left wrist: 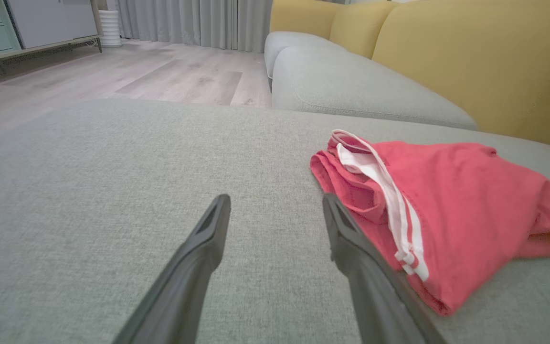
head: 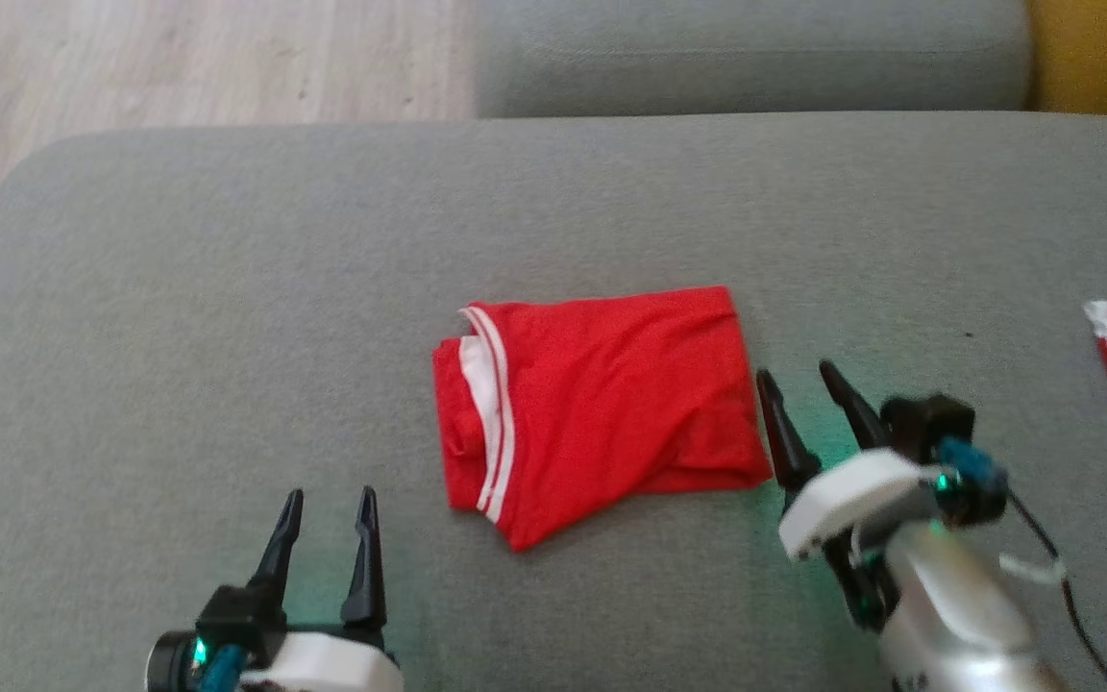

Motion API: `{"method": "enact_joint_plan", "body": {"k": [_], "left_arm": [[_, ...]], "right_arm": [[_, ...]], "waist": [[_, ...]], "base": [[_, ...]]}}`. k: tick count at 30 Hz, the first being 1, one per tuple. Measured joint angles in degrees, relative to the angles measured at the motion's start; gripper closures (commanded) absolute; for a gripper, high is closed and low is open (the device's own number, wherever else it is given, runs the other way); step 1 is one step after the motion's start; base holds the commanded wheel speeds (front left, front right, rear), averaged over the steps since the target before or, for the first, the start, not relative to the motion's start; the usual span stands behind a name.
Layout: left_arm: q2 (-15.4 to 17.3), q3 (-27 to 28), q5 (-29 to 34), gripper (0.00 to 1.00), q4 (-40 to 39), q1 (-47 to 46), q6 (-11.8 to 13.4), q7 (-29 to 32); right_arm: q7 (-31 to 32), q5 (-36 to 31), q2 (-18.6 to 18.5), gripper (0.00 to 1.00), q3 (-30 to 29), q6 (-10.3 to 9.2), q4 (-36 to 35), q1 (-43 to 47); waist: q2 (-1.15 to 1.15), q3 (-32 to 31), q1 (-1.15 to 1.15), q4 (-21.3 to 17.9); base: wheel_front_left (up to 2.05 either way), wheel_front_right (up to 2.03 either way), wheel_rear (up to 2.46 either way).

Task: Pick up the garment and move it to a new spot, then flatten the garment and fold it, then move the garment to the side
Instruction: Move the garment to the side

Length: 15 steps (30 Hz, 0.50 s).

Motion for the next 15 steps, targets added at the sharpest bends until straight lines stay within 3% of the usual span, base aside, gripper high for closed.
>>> {"method": "enact_joint_plan", "body": {"k": [8,9,10,15], "left_arm": [[0.02,-3.59,-3.13,0.0,0.49,-3.1,-0.19,0.0],[0.02,-3.6,-3.13,0.0,0.47,-3.25,-0.15,0.0],[0.02,-3.57,-3.13,0.0,0.44,-3.33,0.11,0.0],[0.04,-3.21,-3.13,0.0,0.55,-3.3,0.08,0.0]], "right_arm": [[4.27,1.22,-0.13,0.0,2.37,0.0,15.57,-7.37],[4.28,1.46,-0.27,0.24,2.92,0.0,15.94,-7.65],[4.25,1.94,-0.37,1.0,3.35,0.0,16.31,-8.11],[0.74,2.46,0.47,1.0,1.9,0.02,19.81,-9.68]], "waist": [[0.0,2.5,0.0,4.92],[0.0,2.85,0.0,5.26],[0.0,3.2,0.0,5.44],[0.0,3.29,0.0,3.55]], "base": [[0.0,0.0,0.0],[0.0,0.0,0.0],[0.0,0.0,0.0],[0.0,0.0,0.0]]}}
